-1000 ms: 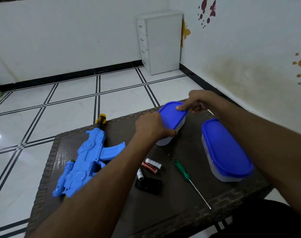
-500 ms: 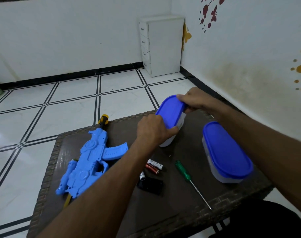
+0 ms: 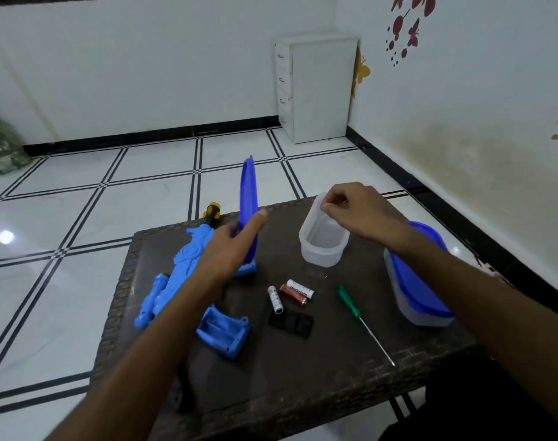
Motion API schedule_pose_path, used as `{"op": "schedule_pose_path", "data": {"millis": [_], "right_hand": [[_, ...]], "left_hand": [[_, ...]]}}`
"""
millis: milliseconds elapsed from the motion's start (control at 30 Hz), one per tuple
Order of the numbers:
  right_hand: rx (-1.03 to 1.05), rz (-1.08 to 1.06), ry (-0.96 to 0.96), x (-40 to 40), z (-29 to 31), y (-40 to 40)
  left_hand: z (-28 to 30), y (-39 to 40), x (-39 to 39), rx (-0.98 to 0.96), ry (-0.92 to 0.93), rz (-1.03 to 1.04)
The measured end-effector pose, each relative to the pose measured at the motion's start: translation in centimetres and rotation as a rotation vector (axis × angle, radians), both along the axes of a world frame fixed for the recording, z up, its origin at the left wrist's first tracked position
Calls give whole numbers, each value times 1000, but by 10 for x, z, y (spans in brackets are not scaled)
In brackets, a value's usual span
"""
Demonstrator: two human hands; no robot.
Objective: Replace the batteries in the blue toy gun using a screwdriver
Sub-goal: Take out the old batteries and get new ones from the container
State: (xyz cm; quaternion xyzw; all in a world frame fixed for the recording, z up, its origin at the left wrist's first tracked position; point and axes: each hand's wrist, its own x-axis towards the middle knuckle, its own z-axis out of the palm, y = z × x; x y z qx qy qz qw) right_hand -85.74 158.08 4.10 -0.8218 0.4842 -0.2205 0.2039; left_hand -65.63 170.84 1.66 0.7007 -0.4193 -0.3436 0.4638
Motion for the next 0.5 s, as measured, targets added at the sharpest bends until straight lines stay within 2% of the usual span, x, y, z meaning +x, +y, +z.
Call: {"op": "schedule_pose_path", "data": {"millis": [67, 133, 200, 267, 367, 500], "right_hand": [[54, 128, 42, 8, 2, 32], [112, 232, 144, 16, -3, 56], [122, 271, 304, 24, -10, 70], [96, 295, 451, 31, -18, 77], [88, 323, 564, 36, -26, 82], [86, 322, 616, 43, -40, 83]], "left_hand": [[-7, 22, 17, -20, -135, 56], [-10, 42, 30, 9, -348, 118], [-14, 56, 40, 41, -579, 193], [-17, 66, 47, 28, -729, 260], [-22, 74, 52, 51, -792, 281], [-20, 80, 48, 101, -847, 248]]}}
